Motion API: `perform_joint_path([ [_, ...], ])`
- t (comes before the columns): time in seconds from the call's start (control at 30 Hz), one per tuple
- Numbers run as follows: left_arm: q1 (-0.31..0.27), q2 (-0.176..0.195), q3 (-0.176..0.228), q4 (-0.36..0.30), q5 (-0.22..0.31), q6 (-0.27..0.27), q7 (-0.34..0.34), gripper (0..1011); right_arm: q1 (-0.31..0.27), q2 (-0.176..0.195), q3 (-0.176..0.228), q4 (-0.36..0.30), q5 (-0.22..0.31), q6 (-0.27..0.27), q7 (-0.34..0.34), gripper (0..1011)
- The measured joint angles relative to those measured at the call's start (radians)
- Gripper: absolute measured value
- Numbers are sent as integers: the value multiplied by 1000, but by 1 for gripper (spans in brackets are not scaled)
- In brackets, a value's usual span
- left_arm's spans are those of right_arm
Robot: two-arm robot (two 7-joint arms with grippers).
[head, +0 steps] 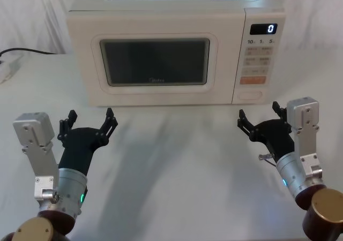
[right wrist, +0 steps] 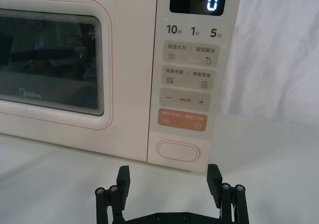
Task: Press the button to open the microwave door with one hand; close the microwave door with the other hand.
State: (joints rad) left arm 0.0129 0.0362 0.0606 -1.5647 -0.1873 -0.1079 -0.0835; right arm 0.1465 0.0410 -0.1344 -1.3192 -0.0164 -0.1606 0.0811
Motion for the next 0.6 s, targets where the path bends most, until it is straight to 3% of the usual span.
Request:
perform_joint_path([
  [0.6, 0, 0, 0, 0, 0, 0, 0, 1001, 0, 0, 0, 0, 0, 0, 0, 1002],
])
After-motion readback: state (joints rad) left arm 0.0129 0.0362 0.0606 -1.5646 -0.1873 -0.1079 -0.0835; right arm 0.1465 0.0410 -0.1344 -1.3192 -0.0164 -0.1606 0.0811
